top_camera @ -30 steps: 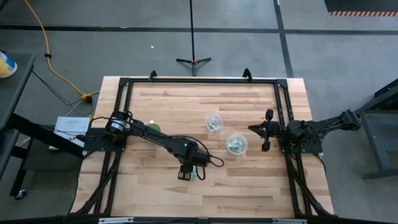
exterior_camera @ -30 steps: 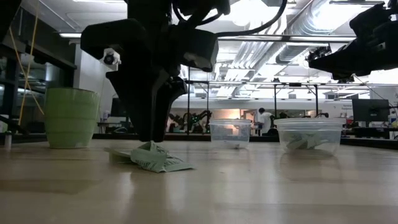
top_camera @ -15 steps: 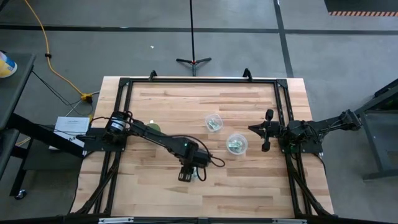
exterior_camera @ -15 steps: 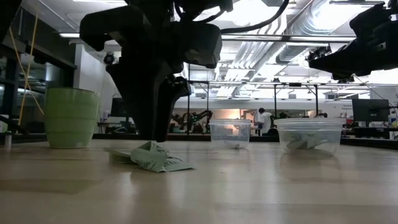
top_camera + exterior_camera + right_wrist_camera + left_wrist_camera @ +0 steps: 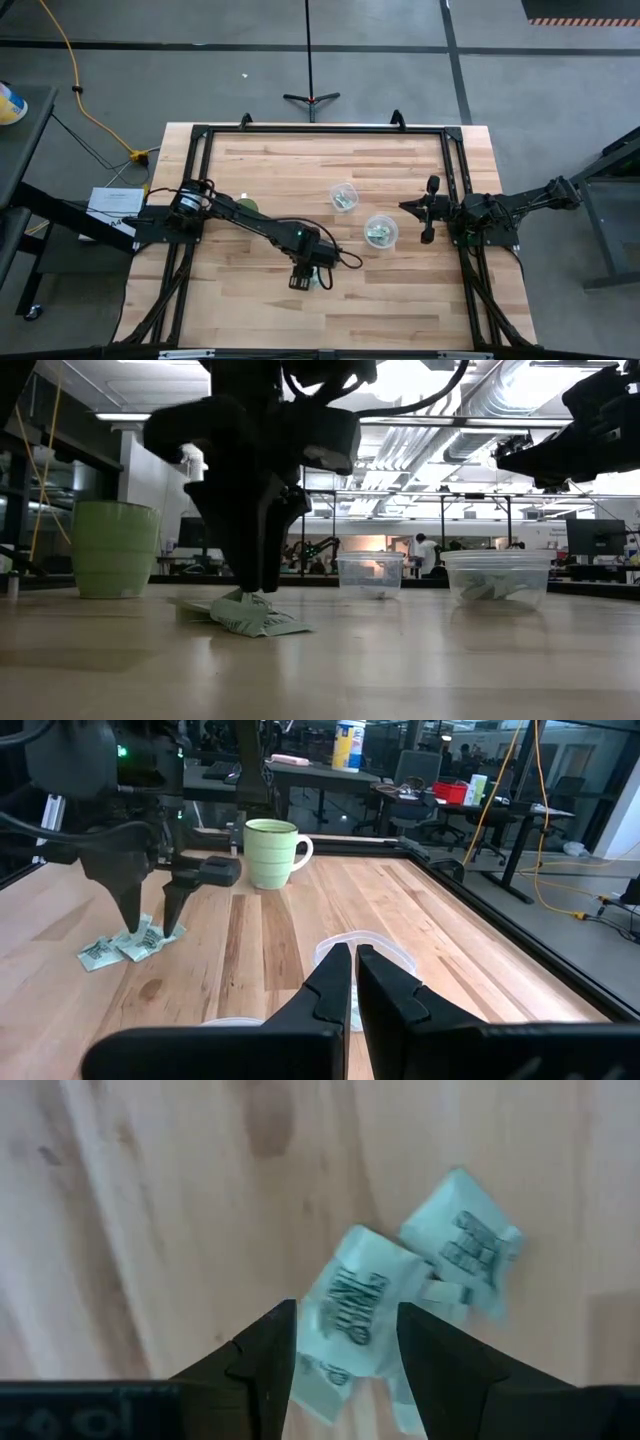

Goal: Pick and place Stevia / Truvia into bins
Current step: Put the stevia packet into the top transparent container

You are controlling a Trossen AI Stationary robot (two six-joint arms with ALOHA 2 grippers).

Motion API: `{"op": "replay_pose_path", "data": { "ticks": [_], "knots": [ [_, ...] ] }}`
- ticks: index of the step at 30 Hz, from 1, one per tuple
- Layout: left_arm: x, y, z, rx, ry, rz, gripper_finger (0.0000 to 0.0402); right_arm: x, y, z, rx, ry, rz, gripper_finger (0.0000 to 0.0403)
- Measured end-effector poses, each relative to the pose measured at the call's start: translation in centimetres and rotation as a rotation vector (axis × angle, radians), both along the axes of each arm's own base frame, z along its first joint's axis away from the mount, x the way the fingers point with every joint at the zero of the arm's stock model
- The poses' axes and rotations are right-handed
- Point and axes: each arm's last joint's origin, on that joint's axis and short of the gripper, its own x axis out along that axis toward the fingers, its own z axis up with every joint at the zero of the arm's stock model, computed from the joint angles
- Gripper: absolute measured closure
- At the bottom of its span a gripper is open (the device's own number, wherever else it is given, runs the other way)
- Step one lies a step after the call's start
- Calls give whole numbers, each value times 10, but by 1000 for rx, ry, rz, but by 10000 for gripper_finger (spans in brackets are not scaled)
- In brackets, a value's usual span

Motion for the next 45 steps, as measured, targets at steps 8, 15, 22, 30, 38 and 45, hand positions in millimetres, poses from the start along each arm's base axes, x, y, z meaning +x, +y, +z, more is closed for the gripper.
{"op": "replay_pose_path", "data": {
  "ticks": [8,15,22,30,38,45],
  "knots": [
    [-1,0,-7,-4,34,-4,192,0,0,0,0,0,0,391],
    [1,0,-7,-7,23,-12,192,0,0,0,0,0,4,391],
    [-1,0,-7,-1,44,1,192,0,0,0,0,0,4,391],
    [-5,1,-7,-1,81,73,192,0,0,0,0,0,3,391],
    [-5,1,-7,-30,95,235,192,0,0,0,0,0,3,391],
    [-5,1,-7,-38,98,256,193,0,0,0,0,0,3,391]
  ]
}}
